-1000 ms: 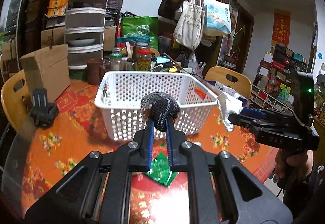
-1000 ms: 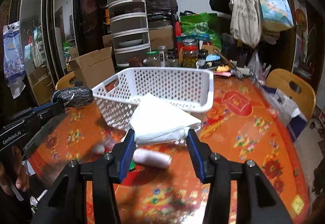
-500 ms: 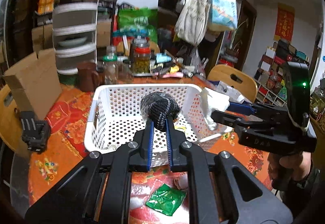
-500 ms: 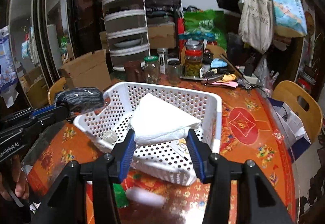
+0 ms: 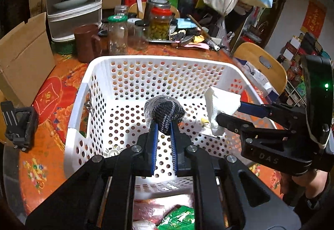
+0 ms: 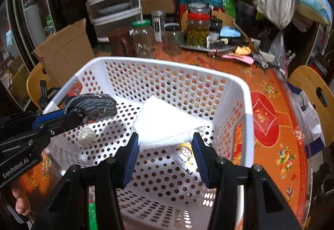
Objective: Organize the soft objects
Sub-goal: 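Lower the bundle with the left tool into the basket while the right tool drops the cloth in, then grasp the small clear bag with white contents with the left tool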
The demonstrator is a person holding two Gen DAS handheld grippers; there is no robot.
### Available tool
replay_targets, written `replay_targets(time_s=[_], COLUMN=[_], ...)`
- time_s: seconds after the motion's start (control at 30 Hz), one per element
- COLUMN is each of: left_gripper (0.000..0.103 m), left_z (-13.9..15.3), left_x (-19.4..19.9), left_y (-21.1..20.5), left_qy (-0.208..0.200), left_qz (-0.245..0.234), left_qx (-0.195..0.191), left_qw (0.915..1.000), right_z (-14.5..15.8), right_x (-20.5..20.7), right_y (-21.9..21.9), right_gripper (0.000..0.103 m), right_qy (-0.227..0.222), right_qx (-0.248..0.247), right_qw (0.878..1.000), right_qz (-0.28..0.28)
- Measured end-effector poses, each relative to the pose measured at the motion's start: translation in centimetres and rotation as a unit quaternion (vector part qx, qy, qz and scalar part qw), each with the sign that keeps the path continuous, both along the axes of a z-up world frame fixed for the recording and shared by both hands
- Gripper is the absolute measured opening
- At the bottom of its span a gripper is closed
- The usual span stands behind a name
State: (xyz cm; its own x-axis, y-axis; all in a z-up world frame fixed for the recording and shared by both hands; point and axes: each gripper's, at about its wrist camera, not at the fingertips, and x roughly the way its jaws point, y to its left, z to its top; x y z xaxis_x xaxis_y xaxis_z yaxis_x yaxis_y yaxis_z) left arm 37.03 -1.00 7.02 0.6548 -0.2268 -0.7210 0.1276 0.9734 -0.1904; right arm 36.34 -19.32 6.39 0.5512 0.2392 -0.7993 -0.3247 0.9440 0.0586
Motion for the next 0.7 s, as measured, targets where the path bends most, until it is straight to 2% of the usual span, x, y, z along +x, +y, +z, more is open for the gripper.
replay_targets(time_s=[0.13, 0.3, 0.33, 0.37, 0.4, 0.47, 0.5, 0.53, 0.57, 0.63, 0.7], left_gripper=[0.01, 0.011, 0.011, 0.011, 0.011, 0.022, 0.036, 0.056, 0.066, 0.095, 0.103], left_z=[-0.9, -1.9, -2.0, -2.1, -2.0, -1.6, -1.1, -0.1, 0.9, 3.0, 4.2], left_x=[1.2, 2.0, 2.0, 2.0, 1.9, 1.4, 0.8, -0.3, -1.5, -4.8, -8.0], left_y=[-0.2, 0.0, 0.1, 0.2, 0.2, 0.7, 1.2, 1.9, 2.4, 3.4, 4.3], left_qy=[0.012, 0.021, 0.021, 0.02, 0.018, 0.009, 0.001, -0.018, -0.04, -0.088, -0.123], left_qz=[0.002, 0.011, 0.012, 0.011, 0.011, 0.01, 0.014, 0.016, 0.015, 0.022, 0.02], left_qx=[0.009, 0.009, 0.009, 0.009, 0.009, -0.004, -0.017, -0.037, -0.047, -0.042, -0.035], left_qw=[0.9999, 0.9997, 0.9997, 0.9997, 0.9997, 0.9999, 0.9998, 0.999, 0.998, 0.995, 0.9916], right_z=[-1.1, -1.3, -1.3, -1.2, -0.9, 0.2, 0.7, 1.7, 2.3, 4.0, 4.7], right_x=[0.9, 1.2, 1.2, 1.2, 1.0, 0.3, -0.1, -1.0, -1.5, -4.2, -7.7], right_y=[0.8, 1.1, 1.0, 1.0, 0.9, 0.2, -0.1, -0.9, -1.4, -3.0, -4.6], right_gripper=[0.05, 0.052, 0.058, 0.07, 0.075, 0.093, 0.094, 0.095, 0.095, 0.099, 0.103], right_qy=[0.022, 0.017, 0.014, 0.012, 0.004, -0.017, -0.023, -0.035, -0.041, -0.072, -0.097], right_qx=[-0.007, -0.005, -0.005, -0.004, -0.003, 0.008, 0.015, 0.028, 0.035, 0.054, 0.06], right_qw=[1.0, 1.0, 1.0, 1.0, 1.0, 1.0, 1.0, 0.999, 0.999, 0.996, 0.993], right_qz=[0.011, 0.01, 0.012, 0.012, 0.011, 0.002, 0.002, 0.0, -0.001, -0.006, -0.011])
